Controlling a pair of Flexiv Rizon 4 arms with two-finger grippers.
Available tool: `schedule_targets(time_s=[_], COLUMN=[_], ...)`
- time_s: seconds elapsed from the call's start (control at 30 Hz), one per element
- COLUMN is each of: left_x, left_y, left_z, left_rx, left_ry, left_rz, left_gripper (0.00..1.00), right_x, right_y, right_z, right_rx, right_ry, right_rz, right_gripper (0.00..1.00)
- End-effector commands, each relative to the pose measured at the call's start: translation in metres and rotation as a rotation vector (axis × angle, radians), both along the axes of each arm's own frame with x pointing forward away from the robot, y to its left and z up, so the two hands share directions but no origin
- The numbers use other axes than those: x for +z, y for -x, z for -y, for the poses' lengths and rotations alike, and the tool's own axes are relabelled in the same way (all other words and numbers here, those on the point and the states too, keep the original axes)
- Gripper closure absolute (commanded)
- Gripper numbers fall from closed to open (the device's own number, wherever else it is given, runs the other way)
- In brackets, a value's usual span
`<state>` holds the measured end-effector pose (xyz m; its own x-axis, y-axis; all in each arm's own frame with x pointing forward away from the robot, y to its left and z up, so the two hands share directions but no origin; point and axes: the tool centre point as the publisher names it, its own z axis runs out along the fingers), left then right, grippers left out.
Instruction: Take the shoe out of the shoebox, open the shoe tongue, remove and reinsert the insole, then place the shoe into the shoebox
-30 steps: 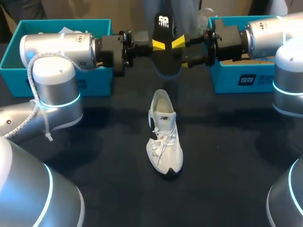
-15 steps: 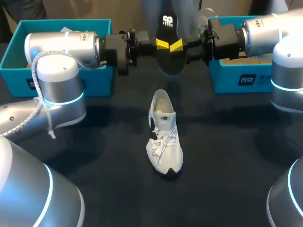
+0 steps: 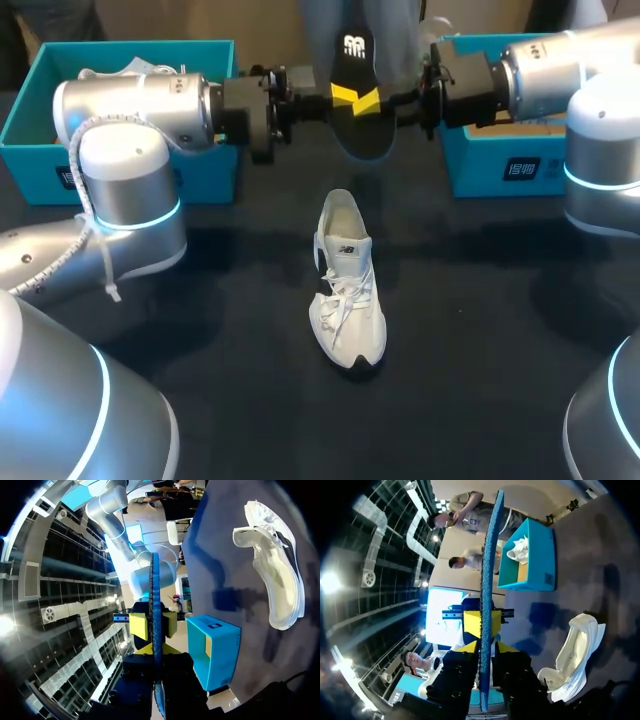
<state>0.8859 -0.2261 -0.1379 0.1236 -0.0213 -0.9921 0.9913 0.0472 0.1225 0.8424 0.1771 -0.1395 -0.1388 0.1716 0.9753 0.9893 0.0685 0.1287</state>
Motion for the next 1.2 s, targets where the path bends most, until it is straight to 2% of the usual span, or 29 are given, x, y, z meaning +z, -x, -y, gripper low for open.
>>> schedule_targets(time_s=[0.03, 0.1, 0.17, 0.37, 0.4, 0.43, 0.47, 0.8, 0.93, 1.03, 1.2], left_x=[0.000, 0.000, 0.001, 0.000, 0.000, 0.000, 0.000, 0.002, 0.000, -0.007, -0.019], left_y=[0.000, 0.000, 0.000, -0.002, -0.003, -0.004, -0.004, -0.006, -0.002, 0.001, 0.007], left_z=[0.002, 0.002, 0.002, 0.000, -0.001, -0.002, -0.003, -0.030, -0.050, -0.062, -0.075], left_rx=[0.006, 0.007, 0.007, 0.006, 0.003, 0.006, 0.003, 0.002, 0.013, 0.018, 0.036], left_ry=[0.002, 0.002, 0.000, -0.007, -0.010, -0.013, -0.008, -0.034, -0.063, -0.075, -0.098], left_rz=[0.001, 0.003, 0.004, 0.003, -0.004, -0.006, -0.011, -0.085, -0.185, -0.321, -0.463], left_gripper=[1.00, 1.00, 1.00, 1.00, 0.65, 0.18, 0.00, 0.00, 0.00, 0.00, 0.00], right_x=[-0.001, -0.001, -0.001, -0.001, -0.001, -0.001, -0.001, -0.001, -0.002, -0.001, 0.003], right_y=[0.000, 0.000, 0.000, 0.000, 0.000, 0.000, 0.000, -0.009, -0.014, -0.017, -0.023], right_z=[-0.003, -0.003, -0.003, -0.001, -0.001, 0.000, 0.001, 0.022, 0.032, 0.038, 0.042], right_rx=[0.000, 0.001, 0.003, 0.007, 0.006, 0.005, 0.002, -0.056, -0.087, -0.122, -0.116], right_ry=[-0.001, -0.002, -0.001, 0.001, 0.001, 0.000, -0.002, 0.009, 0.011, -0.010, -0.012], right_rz=[-0.001, -0.001, -0.002, -0.001, -0.001, -0.001, 0.000, 0.015, 0.036, 0.102, 0.265], right_gripper=[0.87, 0.91, 1.00, 1.00, 1.00, 1.00, 1.00, 1.00, 1.00, 1.00, 1.00])
